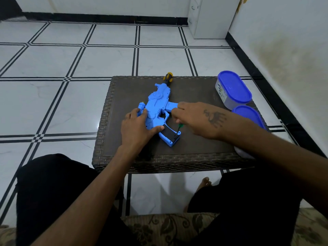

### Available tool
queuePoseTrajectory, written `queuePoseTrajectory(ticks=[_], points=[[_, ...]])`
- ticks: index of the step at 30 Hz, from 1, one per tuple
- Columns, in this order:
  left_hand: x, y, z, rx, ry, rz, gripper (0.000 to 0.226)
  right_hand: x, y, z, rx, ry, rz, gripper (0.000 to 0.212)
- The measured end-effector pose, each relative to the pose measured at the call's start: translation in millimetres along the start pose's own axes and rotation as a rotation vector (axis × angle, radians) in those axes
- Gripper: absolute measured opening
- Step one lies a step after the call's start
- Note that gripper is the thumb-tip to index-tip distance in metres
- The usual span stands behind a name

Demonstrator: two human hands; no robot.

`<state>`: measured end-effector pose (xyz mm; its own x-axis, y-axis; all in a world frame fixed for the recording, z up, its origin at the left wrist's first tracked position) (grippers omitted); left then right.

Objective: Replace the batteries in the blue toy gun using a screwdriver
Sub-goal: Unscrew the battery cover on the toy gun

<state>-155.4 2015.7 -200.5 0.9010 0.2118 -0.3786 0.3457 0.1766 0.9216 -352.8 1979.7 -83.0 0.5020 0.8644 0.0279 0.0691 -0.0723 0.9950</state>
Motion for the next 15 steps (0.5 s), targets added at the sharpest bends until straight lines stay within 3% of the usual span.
queuePoseTrajectory(ticks=[3,7,10,15], points=[[0,0,0,0.000,0.000,0.008,0.091,-4,7,-1,0.026,0.096,0.069,0.035],[2,-2,1,-0.002,-0.005,-0.004,0.091,6,8,-4,0.008,0.008,0.170,0.023],[3,-3,1,-0.005,-0.007,-0.003,0.092,11,4,-5,0.016,-0.103,-0.001,0.039],[2,-3,1,-0.002,0.000,-0.019,0.092,0,-1,-1,-0.005,0.026,0.064,0.008]])
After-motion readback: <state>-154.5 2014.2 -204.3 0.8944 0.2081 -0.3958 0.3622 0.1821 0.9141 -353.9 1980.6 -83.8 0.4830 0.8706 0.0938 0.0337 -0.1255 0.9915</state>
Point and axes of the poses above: each hand's wrist, its own z-axis towards the middle knuckle, its own y-axis out of the back of the hand, x = y × z, the point moved 1 cm from there along z, towards the middle knuckle, and after that the axes turned 1 degree about -z, right-handed, at the moved point
